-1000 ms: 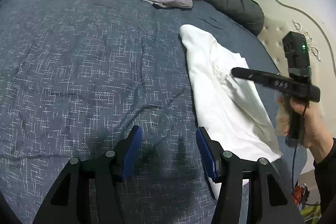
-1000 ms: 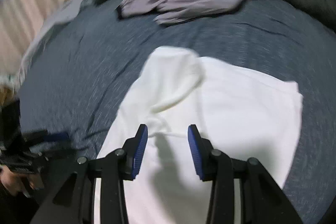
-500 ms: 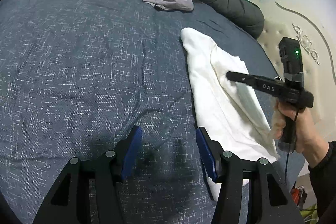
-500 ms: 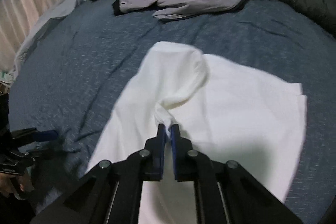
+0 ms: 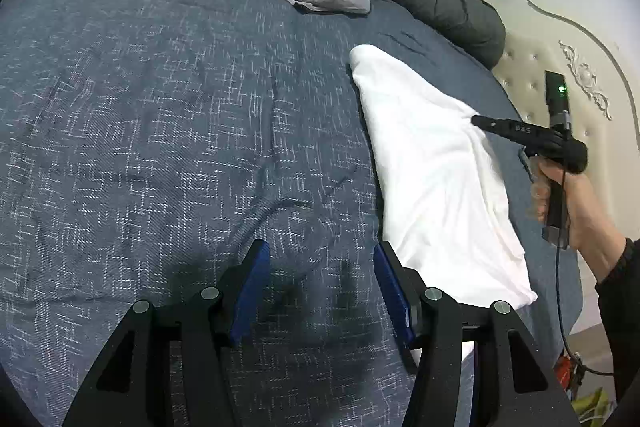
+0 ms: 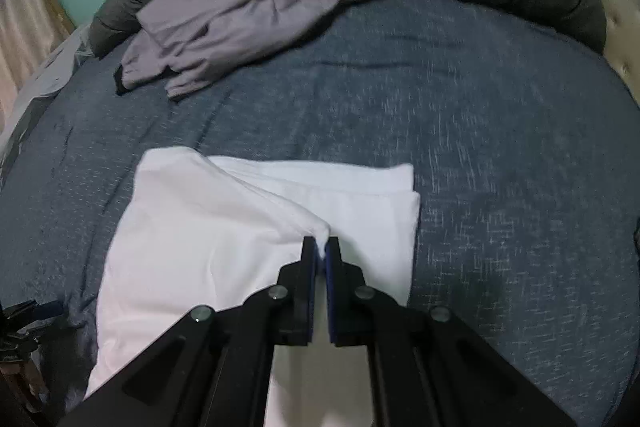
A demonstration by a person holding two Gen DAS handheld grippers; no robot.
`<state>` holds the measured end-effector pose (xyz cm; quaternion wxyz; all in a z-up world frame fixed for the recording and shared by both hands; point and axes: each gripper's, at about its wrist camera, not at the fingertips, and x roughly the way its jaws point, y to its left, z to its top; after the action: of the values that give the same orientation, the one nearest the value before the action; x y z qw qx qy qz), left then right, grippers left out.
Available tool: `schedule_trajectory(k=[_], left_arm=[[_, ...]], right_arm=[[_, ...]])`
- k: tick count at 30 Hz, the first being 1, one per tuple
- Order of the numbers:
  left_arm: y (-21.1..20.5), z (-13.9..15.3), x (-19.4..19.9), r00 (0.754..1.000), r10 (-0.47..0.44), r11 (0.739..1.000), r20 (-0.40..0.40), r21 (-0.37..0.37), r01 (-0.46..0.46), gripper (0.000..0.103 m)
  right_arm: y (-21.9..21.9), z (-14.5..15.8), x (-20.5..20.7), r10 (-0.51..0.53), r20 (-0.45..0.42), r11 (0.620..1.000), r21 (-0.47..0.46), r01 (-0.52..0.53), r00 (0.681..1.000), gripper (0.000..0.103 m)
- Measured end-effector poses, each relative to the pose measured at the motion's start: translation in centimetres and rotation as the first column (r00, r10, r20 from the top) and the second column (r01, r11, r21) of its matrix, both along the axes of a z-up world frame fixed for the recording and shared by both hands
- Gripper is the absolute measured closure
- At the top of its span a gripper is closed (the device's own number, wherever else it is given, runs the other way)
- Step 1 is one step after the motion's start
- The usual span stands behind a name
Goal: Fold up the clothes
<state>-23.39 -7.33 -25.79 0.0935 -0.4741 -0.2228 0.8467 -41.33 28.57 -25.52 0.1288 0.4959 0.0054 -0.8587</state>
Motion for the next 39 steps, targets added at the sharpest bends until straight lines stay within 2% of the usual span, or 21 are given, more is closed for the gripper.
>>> schedule_trajectory(k=[6,9,12,14,15,16,18,21,23,24,27,29,33,36,38,39], left_arm=[[0.1,-0.1,-0.1,1.0,-0.001,1.0,0.004,0.003,0.001,0.045],[0.4,0.1,-0.1,1.0,-0.012,1.0,0.002,0.007,0.012,0.045],[0.9,0.2,0.0,1.0,-0.03,0.999,-0.001,0.011,0.03,0.045],[1.6,0.3,0.1,0.999,-0.05,0.999,-0.002,0.016,0.05,0.045],[1.9,0.4,0.2,0.998,-0.063,0.998,-0.006,0.024,0.064,0.045],[2.7,0.7,0.3,0.996,-0.09,0.995,-0.014,0.032,0.09,0.045],[4.2,1.1,0.6,0.991,-0.13,0.991,-0.028,0.018,0.13,0.045],[6.2,1.0,0.8,0.981,-0.19,0.982,-0.02,-0.002,0.19,0.045],[7.2,0.4,0.9,0.976,-0.218,0.976,0.005,-0.003,0.218,0.045],[7.5,0.1,0.9,0.973,-0.23,0.973,0.014,-0.013,0.23,0.045],[8.4,-0.4,1.0,0.964,-0.261,0.964,0.041,-0.04,0.263,0.045],[8.4,-0.8,1.0,0.962,-0.265,0.963,0.057,-0.039,0.268,0.045],[8.6,-1.3,1.1,0.961,-0.267,0.962,0.074,-0.04,0.271,0.044],[8.7,-1.0,1.2,0.96,-0.271,0.96,0.068,-0.053,0.275,0.045],[8.6,-1.1,1.1,0.961,-0.268,0.961,0.069,-0.047,0.272,0.045],[8.6,-1.1,1.2,0.961,-0.267,0.962,0.07,-0.045,0.27,0.045]], right_arm=[[0.5,-2.2,-0.2,-0.02,0.052,1.0,-0.009,0.021,0.998,0.099],[1.5,-1.4,0.0,-0.075,0.022,0.997,0.026,0.075,0.997,0.09],[2.8,-0.1,1.0,-0.102,0.01,0.993,-0.06,0.103,0.995,0.09],[2.6,0.3,2.0,-0.061,0.024,0.993,-0.101,0.063,0.998,0.083],[2.2,0.2,2.4,-0.033,0.046,0.993,-0.113,0.038,0.998,0.07],[1.9,0.1,2.8,-0.016,0.062,0.994,-0.108,0.022,0.998,0.063],[1.5,-0.2,3.4,0.001,0.08,0.997,-0.075,0.005,0.997,0.062],[1.8,-1.1,3.8,-0.002,0.119,0.997,-0.083,0.012,0.993,0.063],[2.0,-1.9,4.2,-0.01,0.143,0.997,-0.077,0.022,0.99,0.076],[2.1,-2.3,4.4,-0.011,0.15,0.996,-0.081,0.023,0.989,0.093],[3.4,-2.1,4.6,-0.036,0.134,0.991,-0.126,0.053,0.99,0.1],[4.5,-1.8,4.7,-0.068,0.117,0.984,-0.155,0.086,0.991,0.101],[7.0,-1.8,4.8,-0.171,0.099,0.97,-0.155,0.185,0.98,0.103],[7.9,-0.8,6.3,-0.153,0.079,0.952,-0.256,0.168,0.985,0.101],[7.7,-0.6,7.5,-0.125,0.083,0.953,-0.268,0.143,0.989,0.1],[7.4,-0.7,8.2,-0.109,0.09,0.957,-0.26,0.129,0.99,0.09]])
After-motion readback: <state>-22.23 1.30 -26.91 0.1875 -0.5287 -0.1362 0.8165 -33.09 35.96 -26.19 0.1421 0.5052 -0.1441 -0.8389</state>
